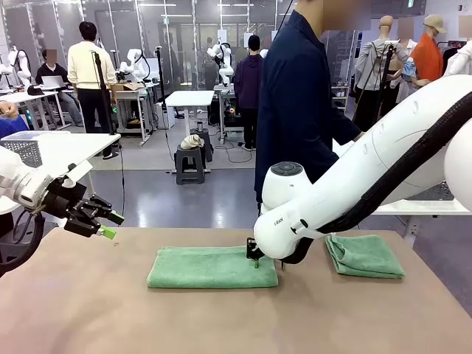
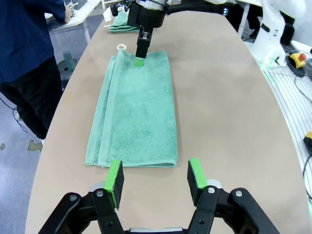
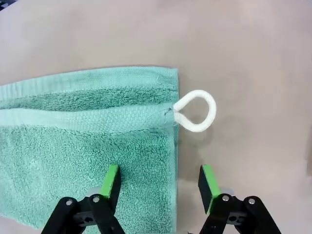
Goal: Fold the towels and place them in the basket.
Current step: When a person lays out a Towel with hook on the table, fold it in half twice.
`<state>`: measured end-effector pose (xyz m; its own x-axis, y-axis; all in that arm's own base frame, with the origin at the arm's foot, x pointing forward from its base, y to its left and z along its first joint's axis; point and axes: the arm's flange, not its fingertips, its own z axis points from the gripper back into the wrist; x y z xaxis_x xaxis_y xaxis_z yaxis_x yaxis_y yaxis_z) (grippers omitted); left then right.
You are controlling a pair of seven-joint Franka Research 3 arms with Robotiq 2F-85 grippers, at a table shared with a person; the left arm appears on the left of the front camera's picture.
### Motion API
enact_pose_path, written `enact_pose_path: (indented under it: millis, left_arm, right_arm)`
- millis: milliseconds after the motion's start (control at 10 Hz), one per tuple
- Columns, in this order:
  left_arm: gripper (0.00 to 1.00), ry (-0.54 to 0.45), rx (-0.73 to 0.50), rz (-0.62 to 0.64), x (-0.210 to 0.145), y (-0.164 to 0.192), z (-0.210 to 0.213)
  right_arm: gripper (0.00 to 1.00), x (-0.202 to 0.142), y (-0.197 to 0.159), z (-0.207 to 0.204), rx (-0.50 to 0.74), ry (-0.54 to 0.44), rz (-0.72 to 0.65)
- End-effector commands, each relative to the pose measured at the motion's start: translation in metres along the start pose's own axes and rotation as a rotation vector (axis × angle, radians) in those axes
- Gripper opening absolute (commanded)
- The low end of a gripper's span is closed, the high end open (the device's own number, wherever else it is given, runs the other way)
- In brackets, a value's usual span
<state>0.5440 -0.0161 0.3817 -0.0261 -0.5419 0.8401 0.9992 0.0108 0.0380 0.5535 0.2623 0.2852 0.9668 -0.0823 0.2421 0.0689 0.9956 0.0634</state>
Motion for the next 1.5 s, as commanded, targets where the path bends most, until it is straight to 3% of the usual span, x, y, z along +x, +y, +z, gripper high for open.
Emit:
enact_pose_path:
  millis: [0,100,200,300,400,500,600,700,800,1100,1400]
  left_arm:
    - [0.68,0.0,0.002,-0.005,0.002,0.0,0.001]
    - [0.68,0.0,0.002,-0.005,0.002,0.0,0.001]
    - [0.68,0.0,0.002,-0.005,0.002,0.0,0.001]
    - [0.68,0.0,0.002,-0.005,0.002,0.0,0.001]
    - [0.68,0.0,0.002,-0.005,0.002,0.0,0.001]
    - [0.68,0.0,0.002,-0.005,0.002,0.0,0.001]
    - [0.68,0.0,0.002,-0.005,0.002,0.0,0.001]
    - [0.68,0.0,0.002,-0.005,0.002,0.0,0.001]
    - [0.68,0.0,0.002,-0.005,0.002,0.0,0.001]
    - [0.68,0.0,0.002,-0.005,0.002,0.0,0.001]
    - [0.68,0.0,0.002,-0.005,0.002,0.0,0.001]
  right_arm:
    - [0.61,0.003,0.002,-0.005,0.022,-0.016,0.011]
    - [0.61,0.004,0.001,-0.005,0.025,-0.015,0.014]
    - [0.41,0.004,0.001,-0.006,0.026,-0.01,0.015]
    - [0.55,0.004,0.001,-0.006,0.024,-0.006,0.018]
    - [0.21,0.003,0.001,-0.006,0.024,-0.003,0.018]
    - [0.35,0.004,0.0,-0.006,0.025,0.001,0.018]
    - [0.01,0.004,-0.001,-0.006,0.022,0.003,0.018]
    - [0.15,0.005,-0.002,-0.006,0.026,0.006,0.018]
    - [0.0,0.004,-0.003,-0.006,0.029,0.01,0.019]
    - [0.0,0.005,-0.014,-0.003,0.033,0.025,0.031]
    - [0.0,0.003,-0.054,0.012,0.004,0.001,0.071]
